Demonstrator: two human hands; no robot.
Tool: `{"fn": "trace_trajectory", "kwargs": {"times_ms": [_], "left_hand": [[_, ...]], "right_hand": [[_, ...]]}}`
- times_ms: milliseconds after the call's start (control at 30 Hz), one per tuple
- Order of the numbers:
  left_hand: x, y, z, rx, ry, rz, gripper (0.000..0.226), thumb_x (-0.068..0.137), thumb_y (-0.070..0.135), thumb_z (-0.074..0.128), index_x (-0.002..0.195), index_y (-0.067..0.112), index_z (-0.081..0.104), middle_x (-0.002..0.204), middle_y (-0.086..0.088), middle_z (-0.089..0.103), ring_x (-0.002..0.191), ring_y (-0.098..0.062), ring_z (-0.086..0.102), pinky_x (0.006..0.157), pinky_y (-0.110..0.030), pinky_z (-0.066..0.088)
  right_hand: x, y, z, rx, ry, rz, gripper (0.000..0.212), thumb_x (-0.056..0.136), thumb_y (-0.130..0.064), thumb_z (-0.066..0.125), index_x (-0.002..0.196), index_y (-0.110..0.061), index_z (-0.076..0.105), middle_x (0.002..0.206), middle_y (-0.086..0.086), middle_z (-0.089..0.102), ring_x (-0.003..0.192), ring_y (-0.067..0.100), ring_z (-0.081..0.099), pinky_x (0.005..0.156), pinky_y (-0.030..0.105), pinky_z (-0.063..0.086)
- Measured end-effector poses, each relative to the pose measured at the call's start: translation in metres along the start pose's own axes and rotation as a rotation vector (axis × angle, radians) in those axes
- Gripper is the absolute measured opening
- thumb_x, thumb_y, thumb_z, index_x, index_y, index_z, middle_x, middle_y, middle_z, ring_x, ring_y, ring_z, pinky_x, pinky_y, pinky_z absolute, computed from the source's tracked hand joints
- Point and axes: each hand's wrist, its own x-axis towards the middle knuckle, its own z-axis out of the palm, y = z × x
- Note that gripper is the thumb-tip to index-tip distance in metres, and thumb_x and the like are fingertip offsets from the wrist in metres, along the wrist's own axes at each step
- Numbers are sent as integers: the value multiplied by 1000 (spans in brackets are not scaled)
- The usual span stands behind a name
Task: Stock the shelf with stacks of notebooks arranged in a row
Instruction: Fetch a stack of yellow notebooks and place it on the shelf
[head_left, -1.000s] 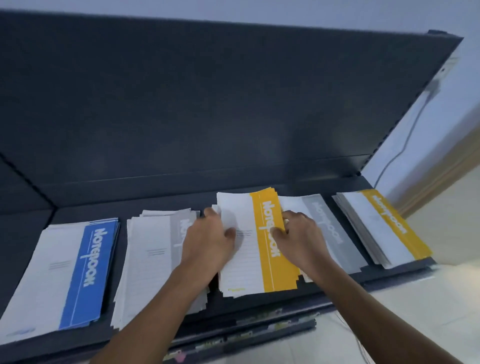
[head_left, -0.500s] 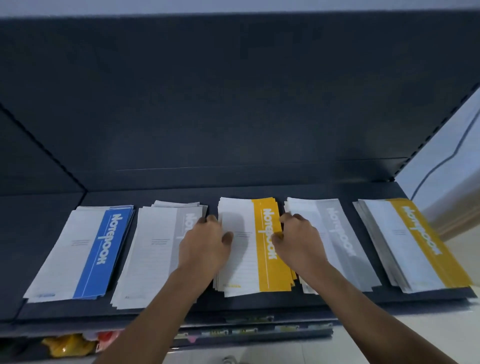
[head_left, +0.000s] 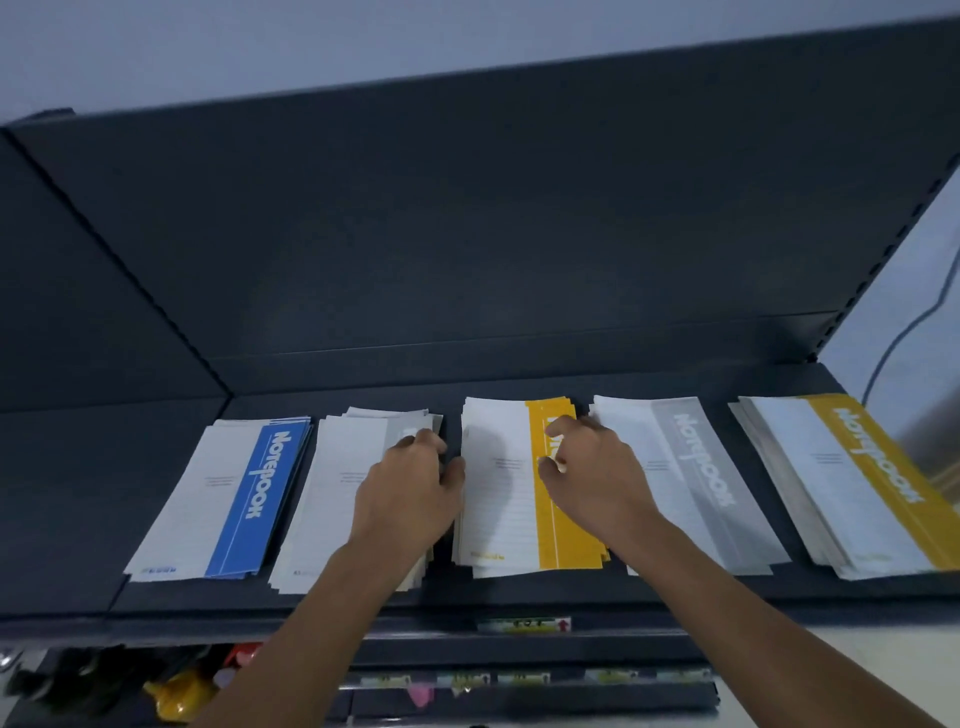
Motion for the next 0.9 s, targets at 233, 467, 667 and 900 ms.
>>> {"fn": "trace_trajectory", "kwargs": {"times_ms": [233,467,667,900], "left_hand": [[-6,-10,-6,-9,5,29,25,98,42,54,114,25,60,99,10,66,83,-9,63,74,-31,56],[-22,-49,-22,-22,30,-16,26,98,44,52,115,26,60,100,12,67,81,-9,64,75,-33,56],[-34,-116,-56,-35,80,-147,19,97,40,55,109,27,61,98,12,66,83,-10,63,75,-32,55],[-63,-219,-108,-112,224,-278,15,94,42,57,103,31,63,92,18,63,77,-8,61,73,-34,54]], "right_hand": [[-9,-22,7,25,-25,-59,37,97,-32,58,133,-26,58,120,-4,64,99,18,67,79,36,57],[-11,-67,28,20,-80,-145,31,98,-29,54,128,-25,59,114,-5,64,97,19,65,75,34,54],[-13,-134,42,-34,-136,-320,35,99,-26,51,133,-22,57,126,-4,60,102,20,64,77,33,50],[-21,-235,74,-106,-210,-489,26,100,-27,47,122,-21,59,115,-5,61,99,20,64,82,36,52]]}}
